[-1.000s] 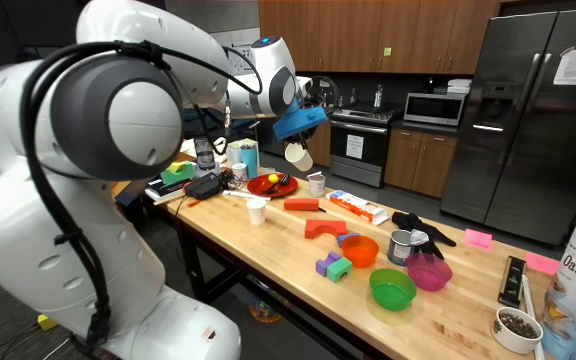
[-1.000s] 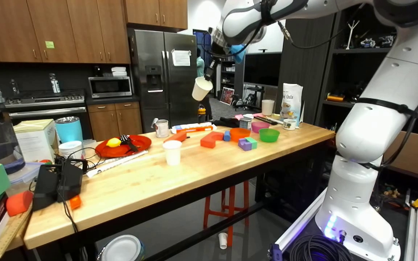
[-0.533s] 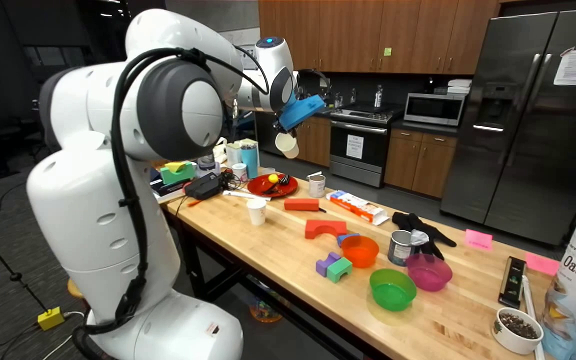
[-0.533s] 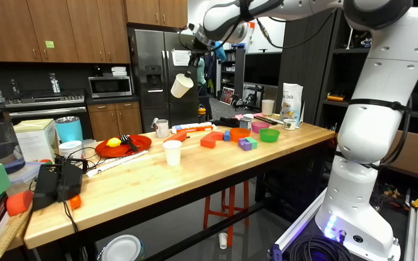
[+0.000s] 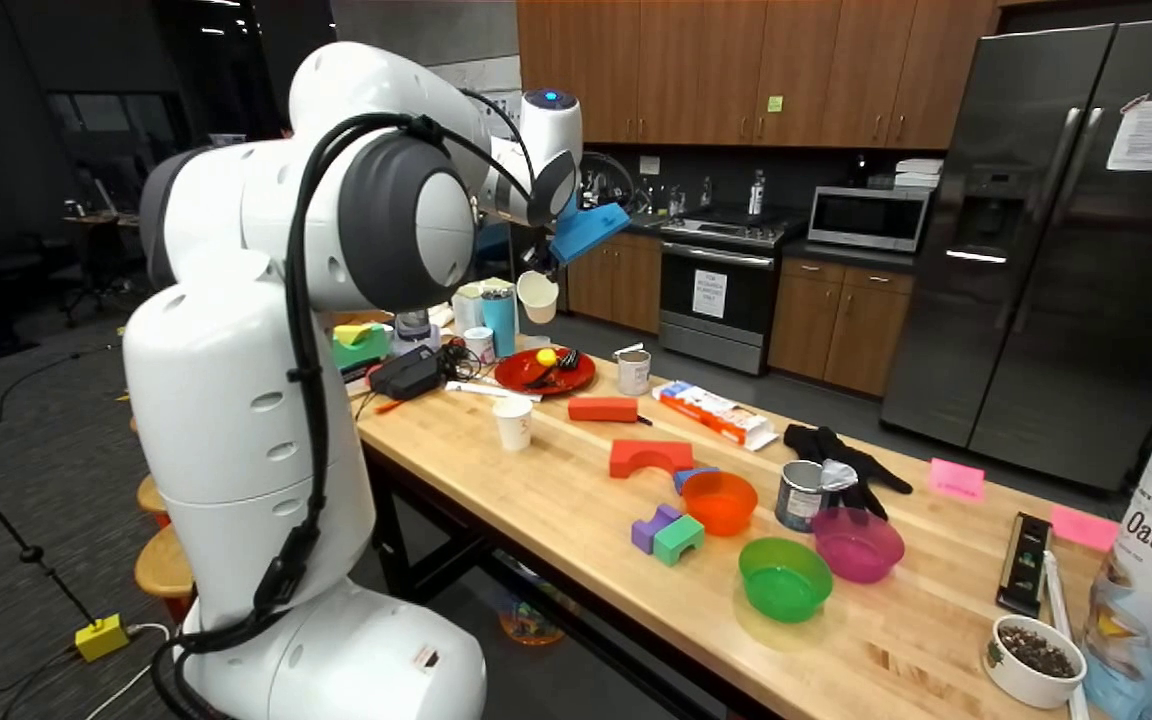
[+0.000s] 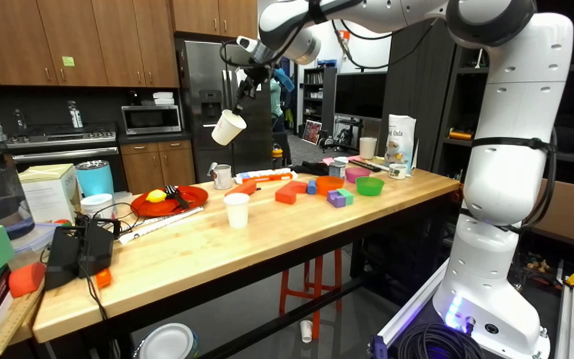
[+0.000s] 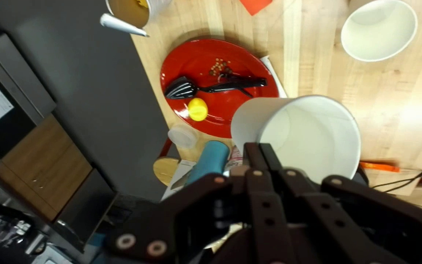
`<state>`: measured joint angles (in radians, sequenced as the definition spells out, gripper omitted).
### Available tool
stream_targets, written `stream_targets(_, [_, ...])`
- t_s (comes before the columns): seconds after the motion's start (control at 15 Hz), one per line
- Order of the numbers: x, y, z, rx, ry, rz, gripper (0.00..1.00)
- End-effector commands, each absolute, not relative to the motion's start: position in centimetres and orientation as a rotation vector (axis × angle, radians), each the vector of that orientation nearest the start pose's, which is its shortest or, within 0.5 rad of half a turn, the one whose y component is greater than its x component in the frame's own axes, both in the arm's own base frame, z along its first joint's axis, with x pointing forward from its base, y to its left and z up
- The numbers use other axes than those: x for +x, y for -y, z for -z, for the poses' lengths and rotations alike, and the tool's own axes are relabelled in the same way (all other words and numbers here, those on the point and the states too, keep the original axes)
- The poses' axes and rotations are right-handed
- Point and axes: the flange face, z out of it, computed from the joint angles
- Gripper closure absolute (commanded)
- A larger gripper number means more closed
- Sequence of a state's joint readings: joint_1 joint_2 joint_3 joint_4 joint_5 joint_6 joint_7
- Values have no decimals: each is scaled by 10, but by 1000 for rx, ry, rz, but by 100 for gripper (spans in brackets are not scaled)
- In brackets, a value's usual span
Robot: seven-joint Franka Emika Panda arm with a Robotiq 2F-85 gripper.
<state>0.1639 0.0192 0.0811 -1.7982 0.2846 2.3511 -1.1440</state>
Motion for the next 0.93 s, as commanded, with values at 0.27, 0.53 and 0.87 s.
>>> stream_targets(0.27, [562,-180,-586,-2352,1766,589,99])
stream_targets(0.53, [545,-181,-581,-2381,1660,408,99])
stream_targets(0.87, [550,-178,-575,-2386,1627,344,99])
